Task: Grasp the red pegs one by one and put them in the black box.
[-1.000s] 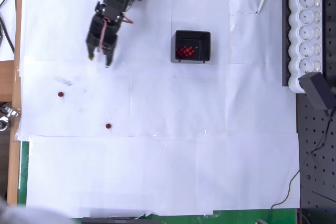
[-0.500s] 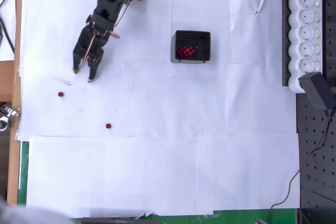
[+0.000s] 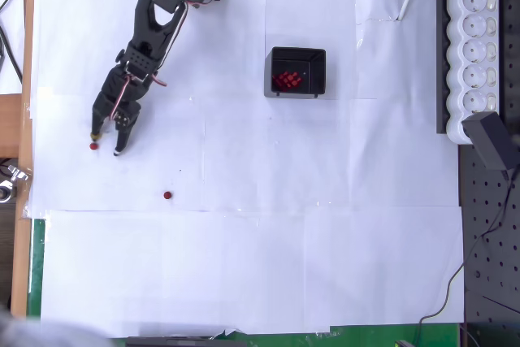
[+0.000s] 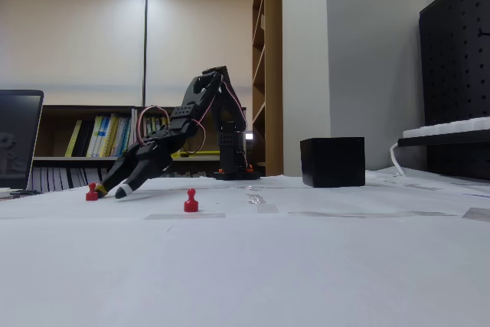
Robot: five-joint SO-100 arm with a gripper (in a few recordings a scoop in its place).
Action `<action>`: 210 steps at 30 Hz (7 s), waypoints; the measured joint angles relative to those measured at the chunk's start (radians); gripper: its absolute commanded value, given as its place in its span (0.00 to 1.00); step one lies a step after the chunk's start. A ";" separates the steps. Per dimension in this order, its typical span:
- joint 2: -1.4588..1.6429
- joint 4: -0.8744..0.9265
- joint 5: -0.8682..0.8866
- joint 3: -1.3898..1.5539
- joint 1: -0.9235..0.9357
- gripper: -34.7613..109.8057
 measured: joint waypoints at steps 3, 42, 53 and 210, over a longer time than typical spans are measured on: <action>0.023 0.000 0.005 0.026 0.012 0.39; 0.041 0.058 0.038 0.049 0.021 0.37; 0.041 0.058 0.031 0.049 0.021 0.24; 0.198 0.334 -0.032 0.459 -0.388 0.24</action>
